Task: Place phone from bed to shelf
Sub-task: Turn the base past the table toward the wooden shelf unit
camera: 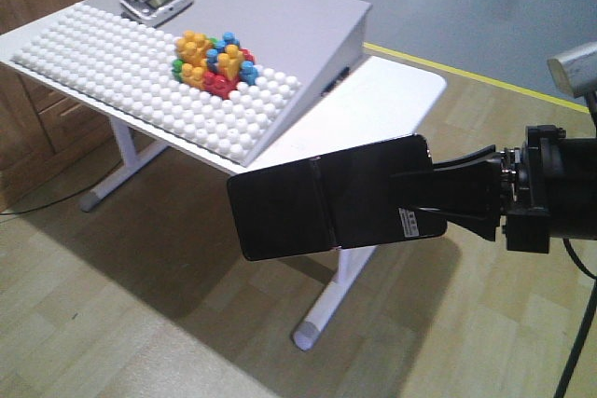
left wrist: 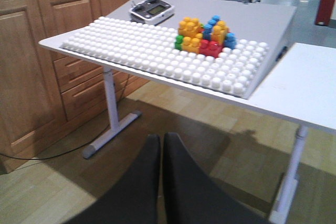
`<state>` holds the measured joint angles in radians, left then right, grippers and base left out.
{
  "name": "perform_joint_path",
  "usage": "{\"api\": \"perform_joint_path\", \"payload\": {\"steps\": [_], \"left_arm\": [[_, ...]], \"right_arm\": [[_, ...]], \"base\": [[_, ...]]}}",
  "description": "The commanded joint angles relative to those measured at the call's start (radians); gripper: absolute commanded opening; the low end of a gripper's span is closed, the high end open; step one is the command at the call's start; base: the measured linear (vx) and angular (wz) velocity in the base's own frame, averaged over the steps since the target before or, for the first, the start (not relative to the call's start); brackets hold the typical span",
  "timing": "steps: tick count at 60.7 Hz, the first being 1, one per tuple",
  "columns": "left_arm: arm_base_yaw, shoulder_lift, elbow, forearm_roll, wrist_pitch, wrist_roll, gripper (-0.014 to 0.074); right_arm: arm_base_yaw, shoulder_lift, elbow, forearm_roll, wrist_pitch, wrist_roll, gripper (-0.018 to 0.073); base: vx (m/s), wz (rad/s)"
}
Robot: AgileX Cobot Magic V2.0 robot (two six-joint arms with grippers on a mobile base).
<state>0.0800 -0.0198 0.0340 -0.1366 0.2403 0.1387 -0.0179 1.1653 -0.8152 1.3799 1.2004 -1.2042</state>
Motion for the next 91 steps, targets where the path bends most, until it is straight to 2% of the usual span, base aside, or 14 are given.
{"api": "perform_joint_path", "payload": {"steps": [1, 91], "left_arm": [[-0.004, -0.006, 0.003, -0.009, -0.074, -0.004, 0.0001], [-0.004, -0.006, 0.003, -0.009, -0.074, -0.004, 0.0001]], "right_arm": [[0.001, -0.020, -0.026, 0.101, 0.081, -0.011, -0.0004], [0.001, -0.020, -0.026, 0.101, 0.081, -0.011, -0.0004]], "base": [[0.24, 0.32], [0.24, 0.48]]}}
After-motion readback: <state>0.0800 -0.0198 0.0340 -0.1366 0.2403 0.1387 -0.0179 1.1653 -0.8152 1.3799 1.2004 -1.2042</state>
